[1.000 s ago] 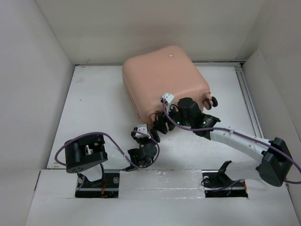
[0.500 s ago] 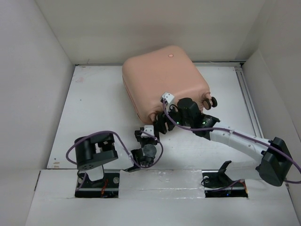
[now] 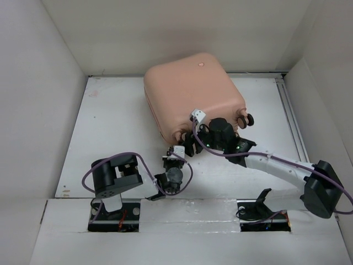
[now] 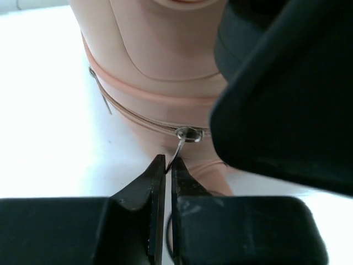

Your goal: Pack the luggage

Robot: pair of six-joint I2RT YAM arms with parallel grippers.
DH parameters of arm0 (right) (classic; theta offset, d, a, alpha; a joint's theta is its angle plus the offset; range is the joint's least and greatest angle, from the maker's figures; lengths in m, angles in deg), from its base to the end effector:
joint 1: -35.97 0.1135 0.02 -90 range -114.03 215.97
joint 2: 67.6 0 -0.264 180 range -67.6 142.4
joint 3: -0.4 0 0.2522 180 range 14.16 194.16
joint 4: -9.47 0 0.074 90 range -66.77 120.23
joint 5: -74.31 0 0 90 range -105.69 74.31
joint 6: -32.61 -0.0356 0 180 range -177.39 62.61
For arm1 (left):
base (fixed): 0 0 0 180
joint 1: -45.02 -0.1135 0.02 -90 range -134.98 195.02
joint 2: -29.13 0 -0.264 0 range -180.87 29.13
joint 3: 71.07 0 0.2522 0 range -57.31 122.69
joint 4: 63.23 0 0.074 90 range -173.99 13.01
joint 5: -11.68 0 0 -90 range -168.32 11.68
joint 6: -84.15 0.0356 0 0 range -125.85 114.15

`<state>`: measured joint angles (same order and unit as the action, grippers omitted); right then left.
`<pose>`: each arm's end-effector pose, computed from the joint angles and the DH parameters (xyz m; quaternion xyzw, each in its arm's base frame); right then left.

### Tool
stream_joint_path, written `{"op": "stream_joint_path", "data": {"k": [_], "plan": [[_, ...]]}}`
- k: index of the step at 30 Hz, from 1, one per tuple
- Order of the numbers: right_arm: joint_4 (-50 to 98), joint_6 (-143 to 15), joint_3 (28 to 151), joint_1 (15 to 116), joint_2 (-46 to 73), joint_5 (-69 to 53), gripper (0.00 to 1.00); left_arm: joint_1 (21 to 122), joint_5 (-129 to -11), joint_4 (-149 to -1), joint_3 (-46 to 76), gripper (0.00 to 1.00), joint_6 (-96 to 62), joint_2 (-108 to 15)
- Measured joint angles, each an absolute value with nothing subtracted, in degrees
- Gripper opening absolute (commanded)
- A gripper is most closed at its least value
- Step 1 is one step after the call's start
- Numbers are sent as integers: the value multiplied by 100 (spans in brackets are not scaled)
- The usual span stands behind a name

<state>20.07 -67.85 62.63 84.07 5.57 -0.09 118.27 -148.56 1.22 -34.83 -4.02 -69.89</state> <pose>0.1878 0.2237 0.2786 -0.3365 0.7507 0.3704 0.4312 0.1078 -0.2419 0.1525 0.0200 0.7033 -0.0170 0.7104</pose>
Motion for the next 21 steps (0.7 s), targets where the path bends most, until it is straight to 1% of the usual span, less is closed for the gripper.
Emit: {"op": "stream_joint_path", "data": {"k": [11, 18, 20, 21], "plan": [[1196, -7028, 5686, 8525, 325, -55, 5, 11792, -14296, -166, -4025, 0, 319, -6270], [1104, -7074, 5533, 8606, 181, -97, 5, 11772, -14016, -354, -4296, 0, 288, -5833], [1063, -7074, 5469, 8621, 128, -143, 1, 11729, -13946, -407, -4364, 0, 168, -5674], [1030, -7074, 5428, 8632, 95, -175, 1, 11700, -13911, -446, -4399, 0, 87, -5575]]}}
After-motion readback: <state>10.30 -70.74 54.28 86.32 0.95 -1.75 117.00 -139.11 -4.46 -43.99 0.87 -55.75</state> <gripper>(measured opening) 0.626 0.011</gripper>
